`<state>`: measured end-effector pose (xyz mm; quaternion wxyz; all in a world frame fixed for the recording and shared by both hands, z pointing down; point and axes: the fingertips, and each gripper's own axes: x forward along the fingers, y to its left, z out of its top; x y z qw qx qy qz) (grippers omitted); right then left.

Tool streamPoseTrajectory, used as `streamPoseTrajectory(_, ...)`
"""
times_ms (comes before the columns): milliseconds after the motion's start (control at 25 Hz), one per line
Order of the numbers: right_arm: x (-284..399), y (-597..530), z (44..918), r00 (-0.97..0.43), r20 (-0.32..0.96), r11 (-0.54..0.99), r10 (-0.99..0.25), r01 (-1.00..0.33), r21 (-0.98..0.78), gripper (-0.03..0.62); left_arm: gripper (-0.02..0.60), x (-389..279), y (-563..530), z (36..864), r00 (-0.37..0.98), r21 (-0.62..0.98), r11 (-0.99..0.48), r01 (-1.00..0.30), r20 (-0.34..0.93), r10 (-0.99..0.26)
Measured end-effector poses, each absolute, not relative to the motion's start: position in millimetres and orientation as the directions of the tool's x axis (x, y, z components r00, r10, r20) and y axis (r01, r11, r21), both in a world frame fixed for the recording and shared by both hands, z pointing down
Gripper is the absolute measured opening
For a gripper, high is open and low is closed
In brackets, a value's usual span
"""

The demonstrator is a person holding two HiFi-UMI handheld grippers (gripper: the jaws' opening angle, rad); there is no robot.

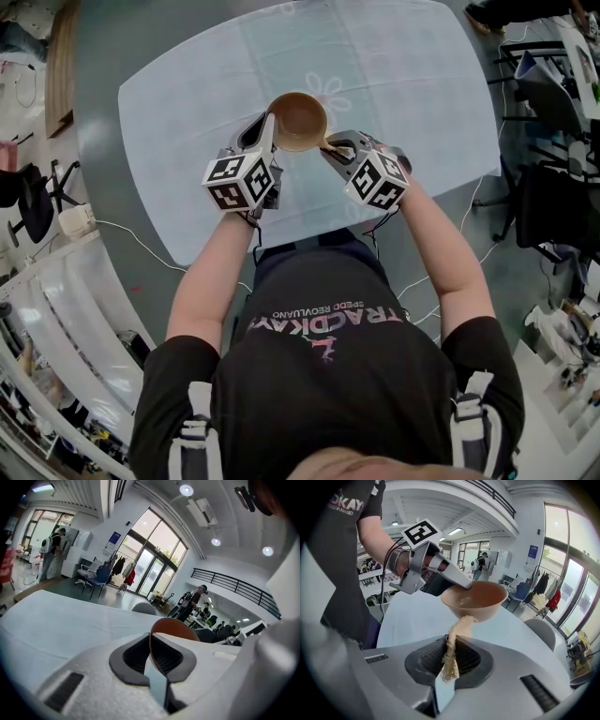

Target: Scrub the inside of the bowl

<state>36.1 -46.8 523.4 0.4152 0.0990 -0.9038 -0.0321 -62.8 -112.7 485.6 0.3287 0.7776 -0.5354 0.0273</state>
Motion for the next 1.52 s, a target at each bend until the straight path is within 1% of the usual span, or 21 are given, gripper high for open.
streamPoseTrajectory(280,-3.2,-32.7,526.9,-0.687,0.694,0.968,-0.215,-0.246,0.056,0.032,0.026,-65.0,-116.5,486.4,0.402,0.531,-0.156,-0.833,0.387,-0.83)
streamPoseTrajectory(480,-27.2,-24.4,525.4,-0.709,0.672,0.964,-0.216,-0.264,0.032,0.032,0.026,-62.2,-112.7,489.0,0.404,0.544,-0.147,-0.826,0.391,-0.827)
streamPoseTrajectory(760,-26.1,-28.2,525.9,-0.71,0.662,0.946,-0.242,-0.325,-0.004,0.032,0.026,-63.2,-109.9,491.5,0.401,0.551,-0.138,-0.823,0.391,-0.828)
streamPoseTrajectory(1000,2.5,-39.8,535.7,-0.669,0.687,0.921,-0.284,-0.391,0.001,0.032,0.026,-63.9,-111.0,501.5,0.396,0.536,-0.13,-0.834,0.418,-0.817)
streamPoseTrajectory(1240,55.5,-66.0,542.8,-0.6,0.695,0.83,-0.395,-0.558,-0.01,0.032,0.026,-59.2,-112.7,515.5,0.39,0.538,-0.107,-0.836,0.447,-0.805)
streamPoseTrajectory(1440,108.7,-106.0,534.4,-0.544,0.647,0.657,-0.535,-0.749,-0.086,0.032,0.026,-51.8,-121.3,532.0,0.392,0.513,-0.106,-0.852,0.489,-0.779)
streamPoseTrajectory(1520,128.7,-117.6,532.5,-0.528,0.628,0.591,-0.572,-0.796,-0.131,0.032,0.026,-47.6,-123.8,541.2,0.392,0.51,-0.101,-0.854,0.505,-0.769)
